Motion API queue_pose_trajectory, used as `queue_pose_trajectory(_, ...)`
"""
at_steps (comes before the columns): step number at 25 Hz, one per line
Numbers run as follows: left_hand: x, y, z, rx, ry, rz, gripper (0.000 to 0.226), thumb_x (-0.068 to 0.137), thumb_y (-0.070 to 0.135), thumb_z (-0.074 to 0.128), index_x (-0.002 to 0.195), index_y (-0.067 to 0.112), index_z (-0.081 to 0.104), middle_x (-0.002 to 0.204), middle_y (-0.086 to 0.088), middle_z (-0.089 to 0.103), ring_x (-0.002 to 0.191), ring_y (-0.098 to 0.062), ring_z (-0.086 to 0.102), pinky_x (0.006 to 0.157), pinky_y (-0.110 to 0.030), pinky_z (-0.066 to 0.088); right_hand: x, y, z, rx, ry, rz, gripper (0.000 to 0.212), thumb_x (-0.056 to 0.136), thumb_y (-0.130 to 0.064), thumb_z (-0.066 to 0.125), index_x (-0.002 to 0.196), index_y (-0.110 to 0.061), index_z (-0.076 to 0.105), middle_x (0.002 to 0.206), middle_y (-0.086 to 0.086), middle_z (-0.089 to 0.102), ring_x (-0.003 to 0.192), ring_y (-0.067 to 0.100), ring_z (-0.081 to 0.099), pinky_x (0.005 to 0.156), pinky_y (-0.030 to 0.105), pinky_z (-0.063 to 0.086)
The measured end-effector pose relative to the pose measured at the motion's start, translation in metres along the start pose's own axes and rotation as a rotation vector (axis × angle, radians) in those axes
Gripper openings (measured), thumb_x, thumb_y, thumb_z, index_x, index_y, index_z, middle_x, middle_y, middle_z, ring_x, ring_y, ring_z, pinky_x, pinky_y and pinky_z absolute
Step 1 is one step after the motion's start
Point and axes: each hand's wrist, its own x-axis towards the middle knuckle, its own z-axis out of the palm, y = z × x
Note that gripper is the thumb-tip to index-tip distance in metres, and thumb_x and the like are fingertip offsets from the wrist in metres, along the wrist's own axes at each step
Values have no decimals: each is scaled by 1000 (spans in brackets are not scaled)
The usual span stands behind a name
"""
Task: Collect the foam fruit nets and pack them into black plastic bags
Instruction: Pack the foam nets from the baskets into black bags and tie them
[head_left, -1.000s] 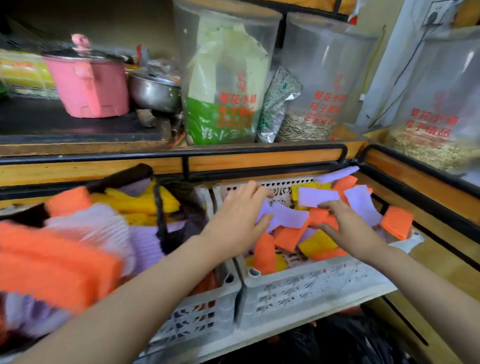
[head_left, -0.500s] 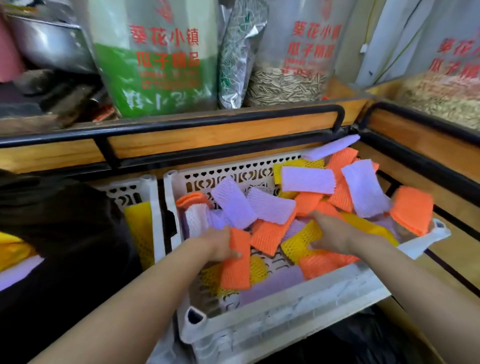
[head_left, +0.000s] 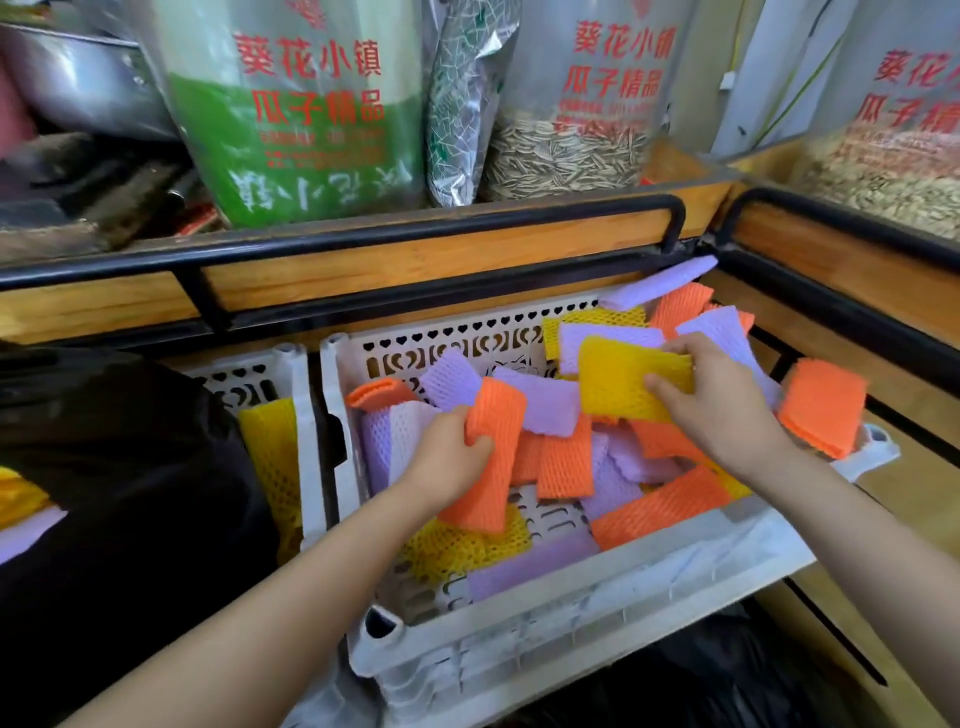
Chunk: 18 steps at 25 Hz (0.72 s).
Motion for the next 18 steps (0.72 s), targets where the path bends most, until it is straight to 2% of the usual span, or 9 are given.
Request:
queue_pose_trajectory(2, -10, 4, -5, -202, 63, -7, 15, 96, 9, 45, 110, 9, 52, 93, 0, 56, 87, -16, 55, 67, -22, 43, -10, -26, 0, 265, 60, 20, 30, 85, -16, 66, 111, -11, 51, 92, 2, 58, 75, 18, 55, 63, 27, 36)
queue_pose_trajectory(4, -18, 6, -9, -372, 98, -1, 20, 98, 11, 45, 118, 12, 49, 102, 1, 57, 93, -15, 57, 69, -21, 46, -21, -53, 11, 573, -45, 96, 32, 85, -14, 67, 108, -18, 46, 91, -1, 60, 68, 7, 59, 59, 22, 48)
queue_pose_trajectory(6, -21, 8, -13, -484, 111, 18, 21, 98, 13, 45, 118, 17, 47, 107, 2, 58, 97, -14, 58, 75, -23, 48, -28, -69, 34, 707, -119, 177, 35, 84, -13, 68, 110, -18, 44, 98, 6, 63, 78, 13, 65, 70, 33, 55)
queue_pose_trajectory(7, -23, 8, -14, -545, 105, 21, 21, 99, 14, 45, 119, 20, 46, 108, 4, 58, 97, -11, 58, 75, -22, 49, -29, -75, 45, 672, -121, 181, 36, 84, -14, 68, 111, -18, 44, 104, 8, 62, 88, 18, 64, 75, 35, 53)
queue_pose_trajectory(9, -24, 9, -17, -701, 84, 10, 23, 99, 17, 44, 121, 21, 46, 109, 6, 60, 93, -6, 60, 70, -17, 52, -29, -86, 60, 554, -98, 170, 36, 85, -17, 67, 114, -15, 45, 106, 4, 58, 95, 17, 58, 75, 24, 44)
queue_pose_trajectory(12, -21, -2, -23, -990, -2, -9, 38, 92, 32, 51, 126, 16, 49, 118, -5, 64, 102, -17, 65, 81, -30, 56, -25, -96, 71, 472, -136, 149, 33, 85, -22, 67, 112, -12, 51, 99, -2, 58, 90, 11, 57, 66, 16, 41)
queue_pose_trajectory(13, -21, -4, -25, -988, 8, 11, 43, 88, 32, 56, 127, 16, 49, 118, -5, 65, 103, -17, 65, 83, -31, 56, -24, -98, 74, 475, -214, 118, 30, 86, -25, 66, 111, -14, 54, 99, -2, 62, 90, 11, 60, 72, 19, 45)
queue_pose_trajectory(16, -19, -6, -31, -772, 199, 86, 38, 84, 14, 67, 118, 21, 50, 103, 9, 64, 93, -4, 64, 70, -13, 53, -17, -96, 76, 474, -473, -16, 26, 90, -31, 58, 114, -21, 57, 105, -6, 65, 100, 11, 62, 89, 30, 49)
queue_pose_trajectory(18, -17, -6, -36, -719, 288, 112, 34, 86, 12, 66, 109, 30, 48, 97, 18, 60, 87, 5, 61, 69, -9, 51, -3, -79, 79, 376, -454, -45, 41, 90, -33, 57, 126, -14, 50, 118, -2, 57, 114, 13, 54, 95, 25, 41)
